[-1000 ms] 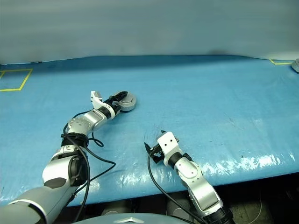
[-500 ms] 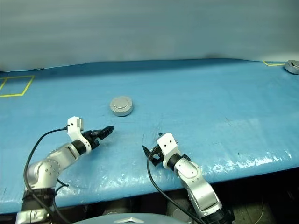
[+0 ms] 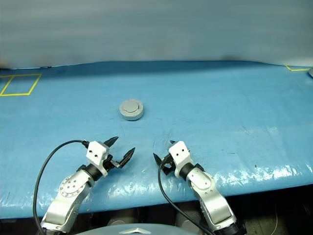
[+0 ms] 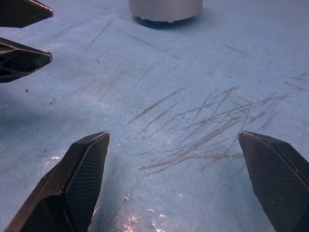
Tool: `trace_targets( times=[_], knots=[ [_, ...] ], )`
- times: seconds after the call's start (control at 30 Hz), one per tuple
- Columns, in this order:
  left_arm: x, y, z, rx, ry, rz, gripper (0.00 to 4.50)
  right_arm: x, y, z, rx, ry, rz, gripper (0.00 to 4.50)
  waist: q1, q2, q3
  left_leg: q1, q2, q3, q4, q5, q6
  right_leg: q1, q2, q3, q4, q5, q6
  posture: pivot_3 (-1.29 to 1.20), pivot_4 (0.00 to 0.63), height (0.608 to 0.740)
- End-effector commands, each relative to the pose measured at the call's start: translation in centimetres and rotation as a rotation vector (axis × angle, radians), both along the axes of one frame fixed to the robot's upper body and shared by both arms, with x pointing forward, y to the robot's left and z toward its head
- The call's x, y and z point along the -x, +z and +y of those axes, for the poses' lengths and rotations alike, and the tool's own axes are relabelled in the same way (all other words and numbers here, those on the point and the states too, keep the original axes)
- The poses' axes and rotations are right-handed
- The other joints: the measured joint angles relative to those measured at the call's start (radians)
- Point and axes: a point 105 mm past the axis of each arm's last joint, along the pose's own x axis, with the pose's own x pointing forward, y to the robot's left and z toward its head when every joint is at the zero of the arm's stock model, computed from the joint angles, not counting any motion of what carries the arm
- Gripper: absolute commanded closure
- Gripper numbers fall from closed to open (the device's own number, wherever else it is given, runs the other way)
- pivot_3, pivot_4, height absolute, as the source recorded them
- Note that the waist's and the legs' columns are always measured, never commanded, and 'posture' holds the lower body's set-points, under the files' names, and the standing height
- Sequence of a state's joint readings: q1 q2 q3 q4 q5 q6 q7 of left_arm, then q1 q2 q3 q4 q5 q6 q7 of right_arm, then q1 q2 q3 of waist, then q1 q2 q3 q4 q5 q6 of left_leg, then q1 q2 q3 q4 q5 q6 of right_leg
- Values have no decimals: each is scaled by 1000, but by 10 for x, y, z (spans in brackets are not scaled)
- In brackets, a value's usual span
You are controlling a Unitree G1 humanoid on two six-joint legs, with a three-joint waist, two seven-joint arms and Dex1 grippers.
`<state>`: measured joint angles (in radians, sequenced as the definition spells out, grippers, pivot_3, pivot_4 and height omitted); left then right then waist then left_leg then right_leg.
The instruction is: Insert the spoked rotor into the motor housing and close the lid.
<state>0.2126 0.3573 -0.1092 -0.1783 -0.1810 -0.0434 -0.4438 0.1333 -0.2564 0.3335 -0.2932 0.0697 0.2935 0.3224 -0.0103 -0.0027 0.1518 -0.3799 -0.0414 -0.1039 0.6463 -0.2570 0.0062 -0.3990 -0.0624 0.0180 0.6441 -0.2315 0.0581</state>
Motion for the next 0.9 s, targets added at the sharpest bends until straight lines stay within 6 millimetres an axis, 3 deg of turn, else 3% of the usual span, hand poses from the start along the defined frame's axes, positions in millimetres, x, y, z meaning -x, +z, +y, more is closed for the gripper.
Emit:
trace_targets(
  times=[0.03,0.47,0.9],
  knots=[
    [2,5,-1,8,-11,-45,60,-1,17,-1,-19,0,-70,0,0,0,0,0,0,0,0,0,0,0,0,0,0,0,0,0,150,740],
    [0,-28,14,-42,-11,-7,60,-1,16,1,-14,3,-73,0,-1,0,0,0,0,-1,1,0,0,1,1,-2,0,-1,4,0,150,740],
    [-2,-43,22,-49,-15,-4,60,-3,17,4,-19,12,-79,0,-1,4,-3,3,0,-1,1,1,1,2,1,-2,1,-1,4,0,150,740]
  ],
)
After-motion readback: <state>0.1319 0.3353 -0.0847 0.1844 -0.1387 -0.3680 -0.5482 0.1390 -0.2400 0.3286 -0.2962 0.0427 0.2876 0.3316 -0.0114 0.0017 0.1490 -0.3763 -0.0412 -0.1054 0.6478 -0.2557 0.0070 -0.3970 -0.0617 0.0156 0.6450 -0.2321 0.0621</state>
